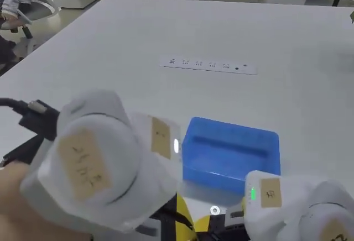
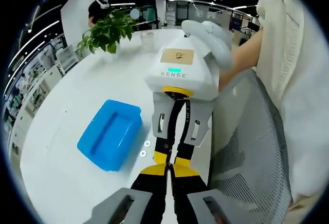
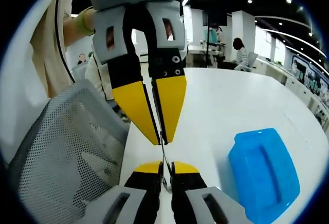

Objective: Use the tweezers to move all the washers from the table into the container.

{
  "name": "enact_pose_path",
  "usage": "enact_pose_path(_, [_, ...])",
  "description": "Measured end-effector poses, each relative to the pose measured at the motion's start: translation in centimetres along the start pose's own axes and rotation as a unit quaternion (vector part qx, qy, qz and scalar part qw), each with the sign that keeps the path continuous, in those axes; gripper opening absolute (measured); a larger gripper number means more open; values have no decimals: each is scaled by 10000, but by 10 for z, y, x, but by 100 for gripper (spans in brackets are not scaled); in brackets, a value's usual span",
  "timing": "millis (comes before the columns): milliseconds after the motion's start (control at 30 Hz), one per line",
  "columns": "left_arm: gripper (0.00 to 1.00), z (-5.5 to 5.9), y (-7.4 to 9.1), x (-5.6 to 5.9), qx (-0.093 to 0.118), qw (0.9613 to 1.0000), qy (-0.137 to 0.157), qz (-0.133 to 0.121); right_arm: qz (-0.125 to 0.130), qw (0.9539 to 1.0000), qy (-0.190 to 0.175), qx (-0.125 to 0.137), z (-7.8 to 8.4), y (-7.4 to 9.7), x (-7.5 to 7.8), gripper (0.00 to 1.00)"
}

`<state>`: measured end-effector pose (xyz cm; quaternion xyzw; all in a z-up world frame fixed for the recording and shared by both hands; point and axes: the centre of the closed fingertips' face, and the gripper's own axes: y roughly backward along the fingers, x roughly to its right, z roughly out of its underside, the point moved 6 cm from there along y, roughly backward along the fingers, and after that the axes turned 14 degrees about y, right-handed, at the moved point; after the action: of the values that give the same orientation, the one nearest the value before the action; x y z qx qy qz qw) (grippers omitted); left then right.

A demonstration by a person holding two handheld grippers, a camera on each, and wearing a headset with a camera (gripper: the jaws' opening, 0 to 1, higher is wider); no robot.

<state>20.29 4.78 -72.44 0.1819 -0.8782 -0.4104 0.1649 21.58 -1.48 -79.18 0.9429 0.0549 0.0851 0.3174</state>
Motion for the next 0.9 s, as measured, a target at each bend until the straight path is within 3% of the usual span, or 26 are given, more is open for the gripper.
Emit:
enact_pose_path(167, [7, 9, 11, -1, 469, 9965, 668, -173, 113, 9990, -424, 126, 2, -1, 5, 2])
enact_pose_path(233, [12, 16, 16, -2, 776, 9907, 1072, -299, 191, 9976, -628, 219, 4, 0, 8, 2])
enact_pose_path(333, [25, 25, 21, 2, 1254, 9766, 1705, -380, 271, 9923, -1106, 484, 9, 3, 12, 2])
enact_pose_path(367, [28, 30, 23, 4, 1467, 9684, 1962, -457, 294, 9903, -1240, 556, 11, 4, 14, 2])
enact_pose_path(400, [31, 32, 24, 5, 1617, 9633, 2078, -520, 316, 9868, -1454, 643, 14, 6, 16, 2])
enact_pose_path(433, [36, 35, 25, 6, 1859, 9542, 2263, -620, 345, 9847, -1564, 693, 16, 7, 17, 2])
enact_pose_path(533, [48, 42, 27, 10, 2277, 9329, 2696, -721, 411, 9725, -2102, 915, 23, 11, 21, 2])
enact_pose_path(567, [50, 46, 27, 9, 2449, 9221, 2889, -793, 456, 9694, -2215, 960, 25, 12, 22, 2])
enact_pose_path(600, [52, 49, 28, 8, 2605, 9123, 3044, -848, 512, 9633, -2412, 1057, 28, 14, 23, 2])
enact_pose_path(633, [54, 52, 28, 5, 2810, 8983, 3226, -1002, 561, 9596, -2520, 1117, 29, 15, 24, 2])
enact_pose_path(667, [57, 54, 28, 4, 2928, 8900, 3319, -1097, 617, 9549, -2650, 1190, 30, 17, 25, 2])
enact_pose_path(700, [60, 57, 28, 0, 3155, 8735, 3492, -1243, 670, 9494, -2794, 1268, 31, 19, 26, 2])
enact_pose_path(767, [68, 61, 27, -4, 3382, 8527, 3716, -1431, 776, 9381, -3053, 1443, 33, 24, 27, 2])
enact_pose_path(800, [71, 62, 28, -6, 3577, 8367, 3828, -1594, 854, 9328, -3155, 1518, 33, 27, 28, 2])
enact_pose_path(833, [74, 63, 29, -7, 3693, 8300, 3830, -1678, 873, 9309, -3190, 1549, 32, 30, 28, 2])
enact_pose_path(867, [75, 65, 29, -7, 3652, 8296, 3869, -1693, 903, 9285, -3233, 1591, 32, 33, 28, 2])
enact_pose_path(900, [76, 66, 29, -8, 3602, 8324, 3828, -1756, 925, 9269, -3259, 1615, 31, 35, 29, 2])
